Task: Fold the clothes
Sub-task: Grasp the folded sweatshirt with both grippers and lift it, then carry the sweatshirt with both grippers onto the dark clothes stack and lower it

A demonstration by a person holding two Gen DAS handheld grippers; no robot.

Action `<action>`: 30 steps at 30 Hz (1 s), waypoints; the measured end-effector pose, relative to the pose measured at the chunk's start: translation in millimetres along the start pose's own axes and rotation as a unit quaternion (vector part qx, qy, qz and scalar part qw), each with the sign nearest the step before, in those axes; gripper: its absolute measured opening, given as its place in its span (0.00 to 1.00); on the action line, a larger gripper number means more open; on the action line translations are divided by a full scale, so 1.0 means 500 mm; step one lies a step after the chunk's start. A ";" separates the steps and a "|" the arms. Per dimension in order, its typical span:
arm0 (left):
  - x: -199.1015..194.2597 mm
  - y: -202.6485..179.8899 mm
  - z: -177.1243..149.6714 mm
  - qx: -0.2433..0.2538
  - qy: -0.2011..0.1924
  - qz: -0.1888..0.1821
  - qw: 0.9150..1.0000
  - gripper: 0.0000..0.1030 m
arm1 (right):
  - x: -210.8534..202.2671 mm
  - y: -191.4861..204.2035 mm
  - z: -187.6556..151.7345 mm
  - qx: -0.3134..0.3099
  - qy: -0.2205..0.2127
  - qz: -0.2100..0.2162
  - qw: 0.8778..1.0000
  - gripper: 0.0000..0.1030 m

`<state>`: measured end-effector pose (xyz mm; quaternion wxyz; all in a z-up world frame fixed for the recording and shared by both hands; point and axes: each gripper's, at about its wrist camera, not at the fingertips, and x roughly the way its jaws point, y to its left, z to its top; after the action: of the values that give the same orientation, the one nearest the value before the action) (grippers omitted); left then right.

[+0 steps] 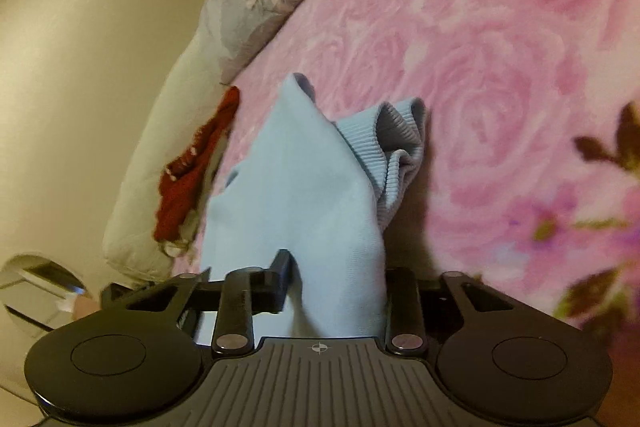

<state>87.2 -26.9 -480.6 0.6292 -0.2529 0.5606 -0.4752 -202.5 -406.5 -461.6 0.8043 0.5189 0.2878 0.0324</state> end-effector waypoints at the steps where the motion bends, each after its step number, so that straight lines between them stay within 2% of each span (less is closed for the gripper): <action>1: -0.001 -0.001 -0.001 -0.001 -0.002 -0.001 1.000 0.23 | -0.001 -0.007 0.001 0.001 0.001 0.008 1.000 0.24; 5: -0.003 -0.017 -0.007 -0.003 -0.016 0.006 1.000 0.20 | -0.004 -0.026 0.009 0.013 0.005 0.037 0.999 0.20; 9: -0.013 -0.074 -0.002 0.004 -0.022 0.025 0.999 0.18 | -0.019 -0.021 0.012 0.050 -0.004 0.037 0.998 0.19; 14: -0.009 -0.227 0.030 0.049 0.006 0.022 0.999 0.17 | -0.096 0.042 0.008 0.089 -0.035 0.017 0.995 0.18; 20: 0.039 -0.466 0.064 0.080 0.065 -0.039 0.994 0.17 | -0.318 0.165 0.034 0.114 -0.115 -0.006 0.987 0.18; 23: 0.086 -0.594 0.073 0.104 0.108 -0.076 0.986 0.17 | -0.449 0.241 0.041 0.124 -0.168 -0.029 0.978 0.18; 25: 0.132 -0.682 0.072 0.125 0.141 -0.098 0.977 0.17 | -0.521 0.287 0.036 0.135 -0.206 -0.043 0.968 0.18; 27: 0.184 -0.756 0.060 0.144 0.174 -0.113 0.968 0.17 | -0.588 0.325 0.032 0.148 -0.250 -0.062 0.955 0.18; 30: 0.289 -0.863 0.020 0.178 0.226 -0.138 0.948 0.17 | -0.680 0.351 0.006 0.169 -0.314 -0.090 0.930 0.18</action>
<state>-50.6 -337.7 -178.1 0.4487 -0.0979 0.5541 -0.6943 -440.6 -447.9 -165.1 0.7534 0.6029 0.0671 -0.2535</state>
